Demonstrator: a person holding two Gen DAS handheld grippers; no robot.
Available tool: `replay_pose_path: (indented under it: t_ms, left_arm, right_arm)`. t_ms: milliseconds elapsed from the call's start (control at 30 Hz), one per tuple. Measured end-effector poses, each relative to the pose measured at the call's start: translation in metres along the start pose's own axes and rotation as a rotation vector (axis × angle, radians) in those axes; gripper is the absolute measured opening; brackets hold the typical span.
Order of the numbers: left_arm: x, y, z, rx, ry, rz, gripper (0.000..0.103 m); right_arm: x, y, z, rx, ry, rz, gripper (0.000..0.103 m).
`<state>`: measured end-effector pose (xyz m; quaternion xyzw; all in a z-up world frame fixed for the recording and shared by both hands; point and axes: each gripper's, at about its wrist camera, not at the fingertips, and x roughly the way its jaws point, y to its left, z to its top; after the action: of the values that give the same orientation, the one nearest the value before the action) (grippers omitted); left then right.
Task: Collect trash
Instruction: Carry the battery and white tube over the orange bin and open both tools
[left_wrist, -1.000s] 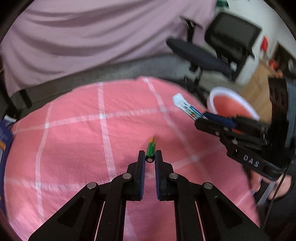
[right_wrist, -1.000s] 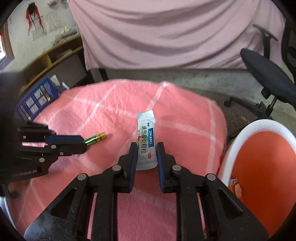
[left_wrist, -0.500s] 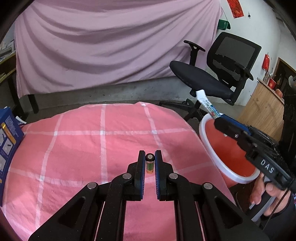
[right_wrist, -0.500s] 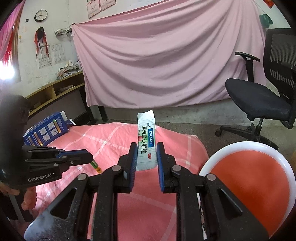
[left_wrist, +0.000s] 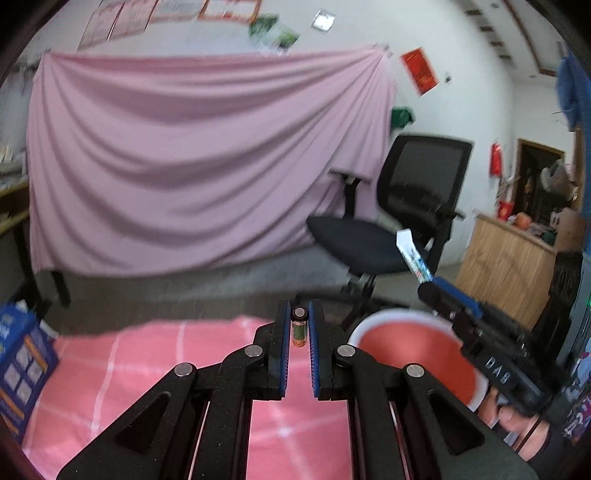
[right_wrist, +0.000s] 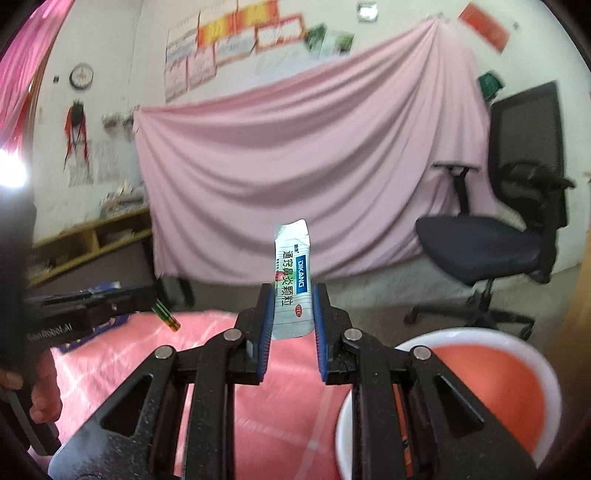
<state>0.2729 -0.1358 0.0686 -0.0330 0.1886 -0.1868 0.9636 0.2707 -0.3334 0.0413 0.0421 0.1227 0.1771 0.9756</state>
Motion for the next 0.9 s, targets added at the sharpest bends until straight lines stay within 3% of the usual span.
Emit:
replay_pose_path:
  t_ms: [167, 367, 600, 900]
  left_arm:
    - [-0.002, -0.041, 0.010, 0.047, -0.099, -0.072, 0.007]
    - [0.010, -0.081, 0.011, 0.084, -0.117, -0.154, 0.007]
    - [0.034, -0.116, 0.008, 0.096, -0.072, -0.215, 0.007]
    - [0.065, -0.133, 0.000, 0.073, 0.043, -0.221, 0.007]
  right_arm:
    - [-0.035, -0.015, 0.011, -0.003, -0.140, -0.104, 0.039]
    - [-0.063, -0.038, 0.014, 0.006, -0.203, -0.200, 0.039]
    - [-0.079, -0.068, 0.005, 0.036, -0.162, -0.264, 0.039]
    - [-0.073, -0.094, -0.011, 0.078, -0.035, -0.305, 0.039]
